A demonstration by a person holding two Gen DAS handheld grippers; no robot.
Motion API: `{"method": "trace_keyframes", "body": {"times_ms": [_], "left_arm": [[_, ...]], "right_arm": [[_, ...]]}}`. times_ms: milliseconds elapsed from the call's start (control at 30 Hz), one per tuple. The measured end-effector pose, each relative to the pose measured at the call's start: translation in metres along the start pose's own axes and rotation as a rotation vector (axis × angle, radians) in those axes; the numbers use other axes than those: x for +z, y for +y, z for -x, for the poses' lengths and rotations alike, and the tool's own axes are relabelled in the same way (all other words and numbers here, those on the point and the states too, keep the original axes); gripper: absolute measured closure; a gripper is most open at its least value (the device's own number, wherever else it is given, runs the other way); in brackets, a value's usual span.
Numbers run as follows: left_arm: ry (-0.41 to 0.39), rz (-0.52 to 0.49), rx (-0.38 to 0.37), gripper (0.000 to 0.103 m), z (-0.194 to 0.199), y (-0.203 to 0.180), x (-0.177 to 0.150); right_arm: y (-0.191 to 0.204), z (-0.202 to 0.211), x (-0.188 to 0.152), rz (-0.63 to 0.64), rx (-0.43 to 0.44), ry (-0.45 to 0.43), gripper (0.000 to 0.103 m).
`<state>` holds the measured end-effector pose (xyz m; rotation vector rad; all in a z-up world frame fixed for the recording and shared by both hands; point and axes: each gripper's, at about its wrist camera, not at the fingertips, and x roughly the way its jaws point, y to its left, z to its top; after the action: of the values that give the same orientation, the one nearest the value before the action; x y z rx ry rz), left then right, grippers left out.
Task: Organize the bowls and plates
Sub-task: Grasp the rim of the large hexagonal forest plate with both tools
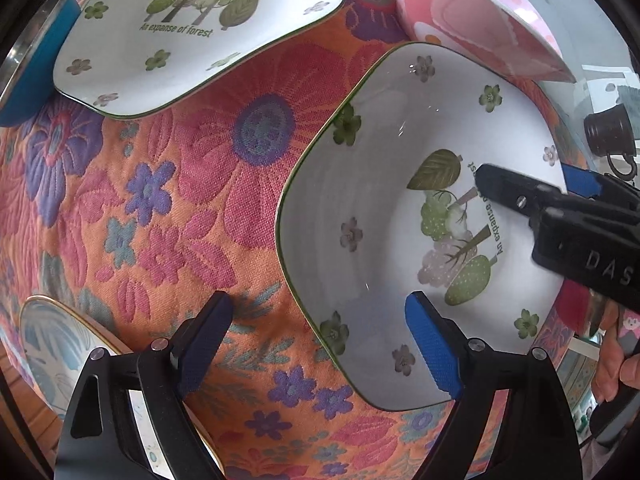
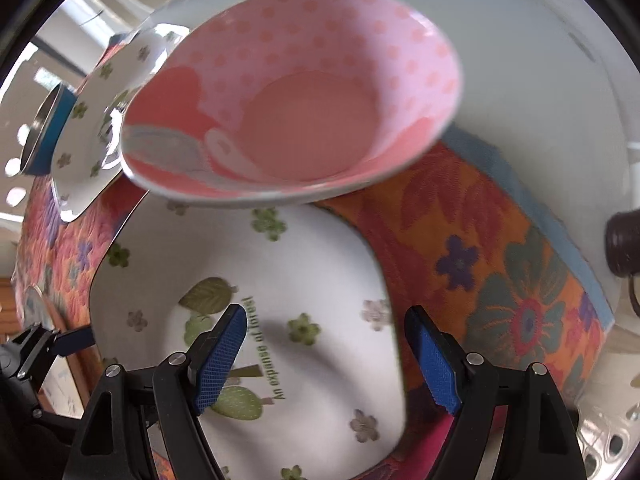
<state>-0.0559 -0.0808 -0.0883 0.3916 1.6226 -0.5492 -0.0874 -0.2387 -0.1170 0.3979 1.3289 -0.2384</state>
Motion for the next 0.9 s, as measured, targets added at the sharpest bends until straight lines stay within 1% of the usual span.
{"method": "trace_keyframes", "body": {"times_ms": [33, 133, 167, 300, 333, 400, 433, 500, 633, 733, 800, 833, 900], "left_arm": [[0.0, 0.0, 0.006, 0.016, -0.004, -0.001, -0.004], [-0.001, 0.003, 0.015, 0.016, -0.016, -0.016, -0.005], [-0.001, 0.004, 0.014, 0.015, -0.021, -0.014, -0.008], [-0.012, 0.038, -0.006, 0.013, -0.024, -0.014, -0.006], [-0.014, 0.037, -0.004, 0.012, -0.024, -0.013, -0.006], [-0.018, 0.025, 0.0, 0.007, -0.024, -0.017, -0.005], [-0.022, 0.02, 0.002, 0.006, -0.026, -0.019, -0.007], [-0.034, 0.024, 0.005, 0.006, -0.027, -0.025, -0.01], [-0.051, 0.018, 0.006, 0.006, -0.03, -0.029, -0.018], [-0.054, 0.025, 0.014, 0.011, -0.033, -0.028, -0.023], [-0.051, 0.047, 0.014, 0.022, -0.03, -0.03, -0.024], [-0.055, 0.057, 0.011, 0.024, -0.029, -0.03, -0.024], [-0.059, 0.059, 0.003, 0.034, -0.027, -0.029, -0.024]], "right_arm": [[0.005, -0.003, 0.001, 0.004, 0.002, 0.006, 0.02], [0.008, -0.011, 0.006, -0.021, 0.038, 0.001, 0.016], [0.009, -0.011, 0.006, -0.024, 0.045, -0.001, 0.015], [0.009, -0.015, 0.01, -0.021, 0.047, 0.001, 0.012], [0.003, -0.017, 0.006, -0.021, 0.046, 0.004, 0.011], [0.009, -0.021, 0.009, -0.016, 0.043, 0.012, 0.01], [0.012, -0.025, 0.01, -0.014, 0.044, 0.016, 0.01], [0.024, -0.03, 0.012, -0.009, 0.045, 0.024, 0.01], [0.032, -0.023, 0.012, -0.005, 0.044, 0.034, 0.009], [0.035, -0.023, 0.01, -0.007, 0.033, 0.052, 0.01], [0.04, -0.024, 0.009, -0.003, 0.027, 0.069, 0.011], [0.036, -0.021, 0.009, 0.0, 0.029, 0.071, 0.012], [0.035, -0.02, 0.008, -0.004, 0.041, 0.079, 0.015]]}}
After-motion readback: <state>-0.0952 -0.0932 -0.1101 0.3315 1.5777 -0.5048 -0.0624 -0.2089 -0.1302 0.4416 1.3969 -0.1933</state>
